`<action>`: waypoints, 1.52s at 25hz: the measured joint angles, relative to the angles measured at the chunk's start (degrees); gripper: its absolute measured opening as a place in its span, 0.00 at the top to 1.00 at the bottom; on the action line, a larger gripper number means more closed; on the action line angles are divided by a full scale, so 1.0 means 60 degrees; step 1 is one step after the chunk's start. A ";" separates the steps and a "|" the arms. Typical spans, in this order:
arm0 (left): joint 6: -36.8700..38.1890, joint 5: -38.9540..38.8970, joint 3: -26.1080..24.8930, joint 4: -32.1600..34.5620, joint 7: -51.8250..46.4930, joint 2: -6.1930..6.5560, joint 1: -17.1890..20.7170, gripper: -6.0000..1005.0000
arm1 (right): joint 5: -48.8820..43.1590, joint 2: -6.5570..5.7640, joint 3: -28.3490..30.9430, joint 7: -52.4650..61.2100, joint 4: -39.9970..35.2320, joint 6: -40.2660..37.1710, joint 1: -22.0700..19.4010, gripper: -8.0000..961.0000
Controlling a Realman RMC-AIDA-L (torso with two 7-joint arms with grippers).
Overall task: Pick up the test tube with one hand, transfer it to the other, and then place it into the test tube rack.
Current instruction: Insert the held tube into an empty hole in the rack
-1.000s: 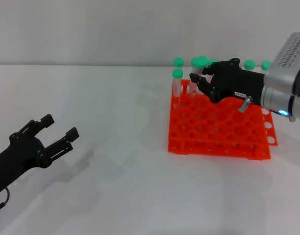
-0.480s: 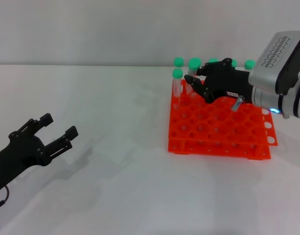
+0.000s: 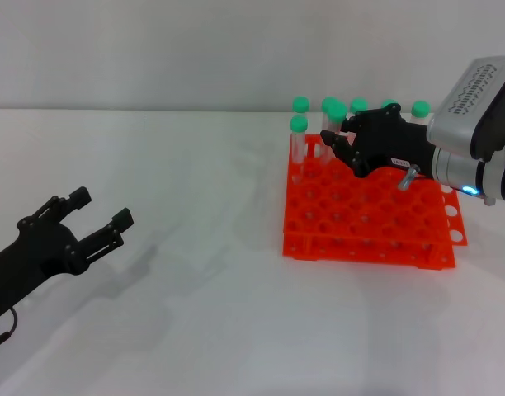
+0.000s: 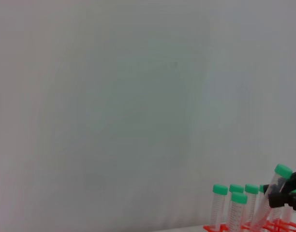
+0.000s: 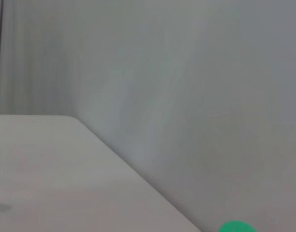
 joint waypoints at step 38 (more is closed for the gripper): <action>-0.0004 0.0073 0.0000 0.0149 -0.0013 -0.0013 -0.0059 0.13 | -0.1876 0.0049 0.0010 0.2142 0.0942 0.0162 0.1208 0.72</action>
